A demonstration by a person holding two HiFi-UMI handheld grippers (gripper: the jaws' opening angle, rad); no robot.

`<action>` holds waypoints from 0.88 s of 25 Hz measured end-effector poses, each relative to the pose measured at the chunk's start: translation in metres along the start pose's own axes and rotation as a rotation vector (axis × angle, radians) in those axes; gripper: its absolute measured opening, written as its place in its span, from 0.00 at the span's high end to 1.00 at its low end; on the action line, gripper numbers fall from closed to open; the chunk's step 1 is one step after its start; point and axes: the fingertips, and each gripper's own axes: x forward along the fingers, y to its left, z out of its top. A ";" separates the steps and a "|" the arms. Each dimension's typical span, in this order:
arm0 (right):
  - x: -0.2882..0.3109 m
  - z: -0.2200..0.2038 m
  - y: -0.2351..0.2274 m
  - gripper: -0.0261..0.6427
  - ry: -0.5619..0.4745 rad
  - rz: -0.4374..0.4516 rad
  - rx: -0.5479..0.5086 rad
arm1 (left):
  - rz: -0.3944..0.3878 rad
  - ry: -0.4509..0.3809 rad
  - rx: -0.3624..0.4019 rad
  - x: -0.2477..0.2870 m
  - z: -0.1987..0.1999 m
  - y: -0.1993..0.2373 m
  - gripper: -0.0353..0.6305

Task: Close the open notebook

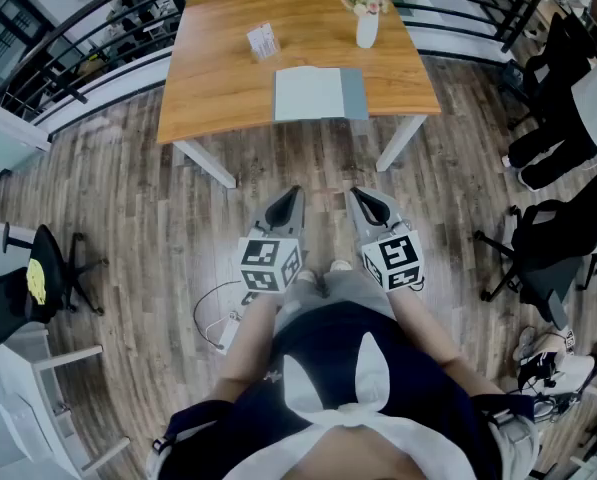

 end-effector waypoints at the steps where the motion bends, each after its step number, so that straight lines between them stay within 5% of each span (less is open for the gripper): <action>1: -0.001 0.000 -0.005 0.97 0.000 0.001 0.000 | 0.004 -0.002 -0.004 0.004 0.001 -0.001 0.92; 22: 0.040 -0.015 -0.091 0.94 -0.010 -0.007 0.104 | 0.077 0.029 -0.041 0.064 -0.001 0.016 0.92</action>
